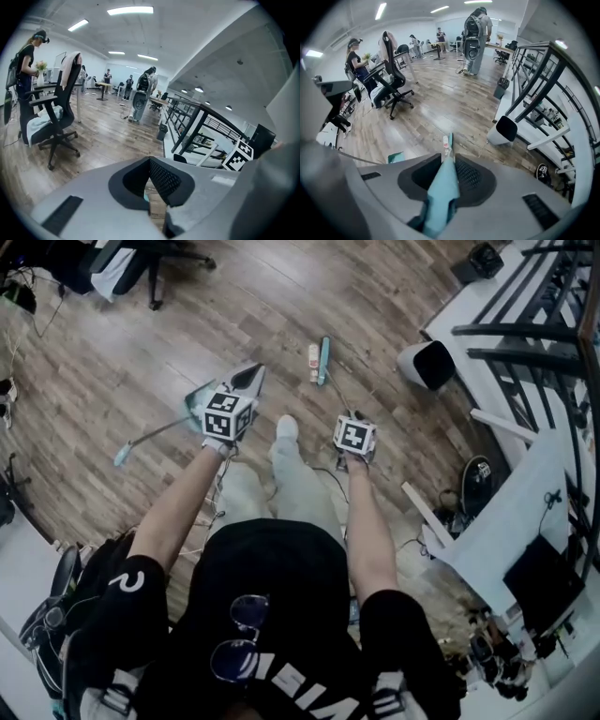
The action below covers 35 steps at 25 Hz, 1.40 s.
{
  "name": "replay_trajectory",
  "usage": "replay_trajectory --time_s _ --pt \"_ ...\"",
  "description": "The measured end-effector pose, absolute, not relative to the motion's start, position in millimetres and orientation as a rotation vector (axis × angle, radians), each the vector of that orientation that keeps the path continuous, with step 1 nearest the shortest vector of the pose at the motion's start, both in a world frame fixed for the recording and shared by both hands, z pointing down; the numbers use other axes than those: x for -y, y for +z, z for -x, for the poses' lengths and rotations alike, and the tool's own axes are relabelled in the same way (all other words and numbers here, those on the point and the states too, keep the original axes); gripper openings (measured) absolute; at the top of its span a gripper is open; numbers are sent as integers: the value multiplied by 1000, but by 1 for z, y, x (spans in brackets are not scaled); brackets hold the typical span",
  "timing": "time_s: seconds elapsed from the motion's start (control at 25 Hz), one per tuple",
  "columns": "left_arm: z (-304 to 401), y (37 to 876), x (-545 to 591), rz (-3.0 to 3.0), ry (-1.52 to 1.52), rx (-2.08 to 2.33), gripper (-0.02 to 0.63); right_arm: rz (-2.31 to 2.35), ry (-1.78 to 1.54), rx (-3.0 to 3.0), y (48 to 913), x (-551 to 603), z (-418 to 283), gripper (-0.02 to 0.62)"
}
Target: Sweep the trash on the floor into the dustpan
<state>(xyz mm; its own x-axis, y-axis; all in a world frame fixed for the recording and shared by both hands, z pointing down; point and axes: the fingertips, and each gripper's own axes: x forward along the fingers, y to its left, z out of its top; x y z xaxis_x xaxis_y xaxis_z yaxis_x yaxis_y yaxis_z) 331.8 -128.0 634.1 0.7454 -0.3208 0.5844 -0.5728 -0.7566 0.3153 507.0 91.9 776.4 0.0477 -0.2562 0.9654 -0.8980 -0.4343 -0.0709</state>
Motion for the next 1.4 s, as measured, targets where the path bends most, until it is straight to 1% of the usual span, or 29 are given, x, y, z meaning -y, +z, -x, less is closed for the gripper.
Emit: replay_trajectory --time_s 0.2,0.44,0.8,1.04,1.24,1.4 --pt "-262 628 129 -2425 670 781 -2 -1689 1348 1201 774 -87 -460 84" --pt "-160 624 121 -2364 635 922 -3 -1590 1299 1255 778 -80 -391 84" --pt "11 609 86 -2259 581 1154 -2 -1435 1164 1390 776 -78 -262 84" --pt "106 599 64 -2201 535 1277 -3 -1371 1100 1444 774 -73 -174 84" --pt "177 597 40 -2154 511 1350 -2 -1288 1190 1561 775 -71 -79 84" --pt "224 593 20 -2128 498 1394 -2 -1252 1223 1615 768 -76 -27 84"
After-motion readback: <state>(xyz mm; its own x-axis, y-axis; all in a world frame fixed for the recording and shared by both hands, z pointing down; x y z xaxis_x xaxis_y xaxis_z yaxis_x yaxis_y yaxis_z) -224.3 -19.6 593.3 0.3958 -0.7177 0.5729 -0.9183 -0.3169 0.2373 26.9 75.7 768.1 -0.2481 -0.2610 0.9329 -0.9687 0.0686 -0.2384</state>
